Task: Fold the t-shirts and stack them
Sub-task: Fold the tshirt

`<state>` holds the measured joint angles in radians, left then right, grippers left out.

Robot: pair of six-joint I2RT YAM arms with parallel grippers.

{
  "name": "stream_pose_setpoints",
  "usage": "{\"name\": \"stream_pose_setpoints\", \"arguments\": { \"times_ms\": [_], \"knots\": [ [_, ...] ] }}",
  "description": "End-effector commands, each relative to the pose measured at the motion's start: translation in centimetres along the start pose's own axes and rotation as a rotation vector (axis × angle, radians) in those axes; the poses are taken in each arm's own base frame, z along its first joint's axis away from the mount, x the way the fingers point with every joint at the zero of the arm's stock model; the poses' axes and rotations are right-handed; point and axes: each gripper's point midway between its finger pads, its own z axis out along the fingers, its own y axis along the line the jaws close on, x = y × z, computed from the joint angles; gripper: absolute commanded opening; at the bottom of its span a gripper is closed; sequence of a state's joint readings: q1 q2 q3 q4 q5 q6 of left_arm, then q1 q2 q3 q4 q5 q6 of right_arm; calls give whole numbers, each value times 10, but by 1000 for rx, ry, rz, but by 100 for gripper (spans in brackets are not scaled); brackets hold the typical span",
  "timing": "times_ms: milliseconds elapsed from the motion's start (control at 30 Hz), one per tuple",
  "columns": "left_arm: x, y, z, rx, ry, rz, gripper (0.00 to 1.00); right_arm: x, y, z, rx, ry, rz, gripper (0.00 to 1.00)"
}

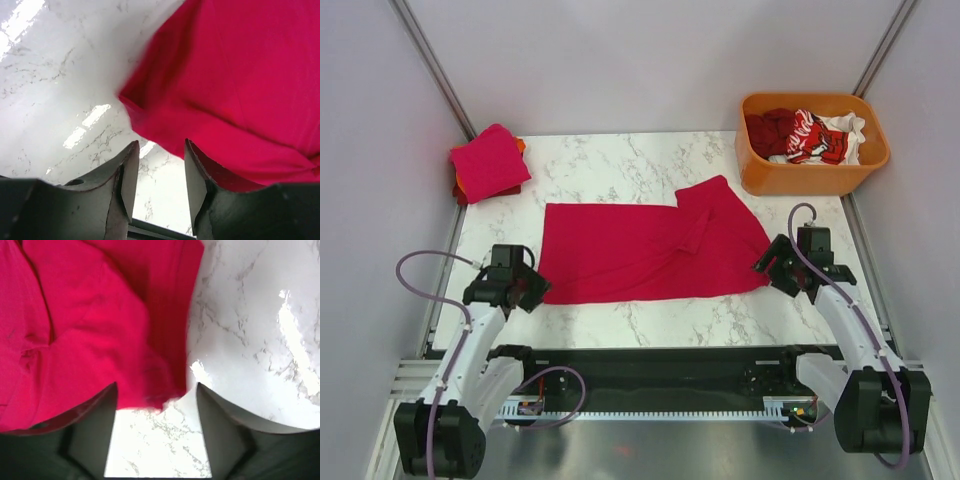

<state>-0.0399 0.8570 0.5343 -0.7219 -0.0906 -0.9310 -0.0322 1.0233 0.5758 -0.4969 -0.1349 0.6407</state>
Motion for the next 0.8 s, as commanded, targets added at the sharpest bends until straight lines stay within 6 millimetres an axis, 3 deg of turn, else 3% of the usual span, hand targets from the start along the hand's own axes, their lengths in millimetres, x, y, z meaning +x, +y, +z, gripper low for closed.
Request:
{"name": "stream_pose_setpoints", "arguments": {
  "times_ms": [0, 33, 167, 200, 267, 300, 333, 367, 400, 433, 467, 500, 533, 567, 600, 633, 667, 700, 767],
  "knots": [
    [10, -14, -26, 74, 60, -53, 79, 14, -6, -15, 22, 44, 16, 98],
    [2, -22, -39, 101, 37, -42, 99, 3, 7, -27, -24, 10, -17, 98],
    [-39, -42, -69, 145, -108, 94, 100, -39, 46, -49, -128, -119, -117, 98],
    [-52, -52, -77, 158, -142, 121, 100, -65, 67, -59, -178, -201, -146, 98],
    [-68, -61, -83, 159, -191, 203, 100, -66, 99, -48, -166, -178, -255, 98],
    [-77, -72, -94, 184, -213, 235, 99, -96, 125, -60, -144, -265, -288, 98],
    [-80, -75, -92, 175, -205, 266, 98, -96, 132, -34, -81, -218, -321, 97],
    [-80, -80, -95, 195, -196, 329, 98, -94, 152, -28, -81, -208, -367, 96],
    [-84, -86, -101, 216, -205, 361, 97, -117, 181, -34, -112, -264, -374, 94],
    [-84, -86, -101, 216, -203, 413, 96, -122, 184, -3, -59, -235, -386, 92],
    [-83, -88, -103, 232, -196, 440, 96, -130, 195, 7, -51, -245, -397, 90],
    [-82, -88, -105, 241, -196, 469, 96, -155, 222, 1, -78, -306, -406, 86],
    [-81, -86, -104, 238, -199, 507, 96, -158, 219, 40, -13, -276, -420, 83],
    [-82, -82, -106, 229, -218, 510, 96, -163, 224, 54, 10, -273, -432, 82],
    [-78, -74, -99, 206, -211, 495, 97, -187, 250, 50, -13, -328, -435, 81],
    [-75, -73, -97, 220, -209, 492, 97, -181, 243, 93, 45, -272, -470, 81],
    [-67, -72, -95, 246, -198, 489, 97, -199, 258, 90, 58, -315, -473, 80],
    [-65, -71, -94, 246, -197, 473, 97, -192, 247, 128, 110, -272, -495, 80],
    [-63, -70, -93, 261, -202, 457, 96, -198, 248, 148, 138, -280, -517, 79]
  ]
}}
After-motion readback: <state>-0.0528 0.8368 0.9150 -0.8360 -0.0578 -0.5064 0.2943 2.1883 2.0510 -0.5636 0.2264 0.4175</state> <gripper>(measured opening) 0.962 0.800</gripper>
